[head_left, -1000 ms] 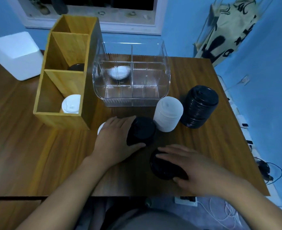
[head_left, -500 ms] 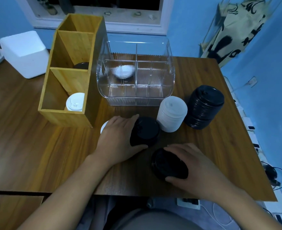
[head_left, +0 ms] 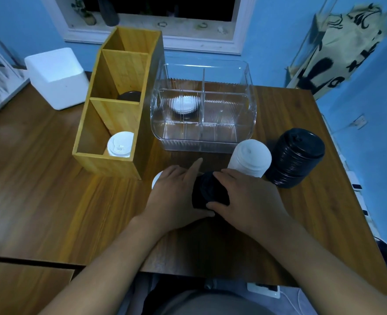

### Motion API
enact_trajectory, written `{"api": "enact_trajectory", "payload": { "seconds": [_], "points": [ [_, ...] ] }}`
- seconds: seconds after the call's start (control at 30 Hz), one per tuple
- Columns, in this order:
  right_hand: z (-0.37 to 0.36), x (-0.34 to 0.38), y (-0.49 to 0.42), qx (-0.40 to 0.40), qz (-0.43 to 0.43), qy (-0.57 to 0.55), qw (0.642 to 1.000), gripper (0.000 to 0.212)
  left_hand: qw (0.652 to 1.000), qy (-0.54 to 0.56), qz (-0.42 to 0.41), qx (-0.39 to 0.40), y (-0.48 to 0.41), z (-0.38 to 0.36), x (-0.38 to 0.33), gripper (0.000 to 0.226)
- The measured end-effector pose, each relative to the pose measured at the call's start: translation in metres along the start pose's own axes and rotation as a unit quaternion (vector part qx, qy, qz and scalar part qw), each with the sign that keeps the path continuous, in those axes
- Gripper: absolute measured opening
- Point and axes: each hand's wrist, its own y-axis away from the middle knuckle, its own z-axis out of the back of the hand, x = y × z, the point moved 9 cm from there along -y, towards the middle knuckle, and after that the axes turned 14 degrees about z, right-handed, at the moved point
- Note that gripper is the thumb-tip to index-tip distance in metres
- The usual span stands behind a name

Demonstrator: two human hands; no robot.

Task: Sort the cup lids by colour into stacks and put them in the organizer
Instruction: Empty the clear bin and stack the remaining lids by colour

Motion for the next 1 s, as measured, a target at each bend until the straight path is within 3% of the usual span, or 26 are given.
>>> {"api": "enact_trajectory", "payload": {
  "seconds": [0.67, 0.87, 1.0],
  "points": [
    [-0.003, 0.002, -0.007, 0.115, 0.075, -0.025, 0.990, 0.072, 1.000, 0.007, -0.003, 0.015, -0.003, -0.006, 0.002, 0.122],
    [-0.009, 0.004, -0.015, 0.149, 0.078, -0.015, 0.986, 0.069, 1.000, -0.004, -0.027, -0.004, -0.002, -0.004, 0.001, 0.103],
    [-0.012, 0.006, -0.016, 0.166, 0.079, -0.014, 0.983, 0.068, 0.999, -0.017, -0.027, -0.008, -0.003, -0.006, 0.001, 0.102]
  ]
}}
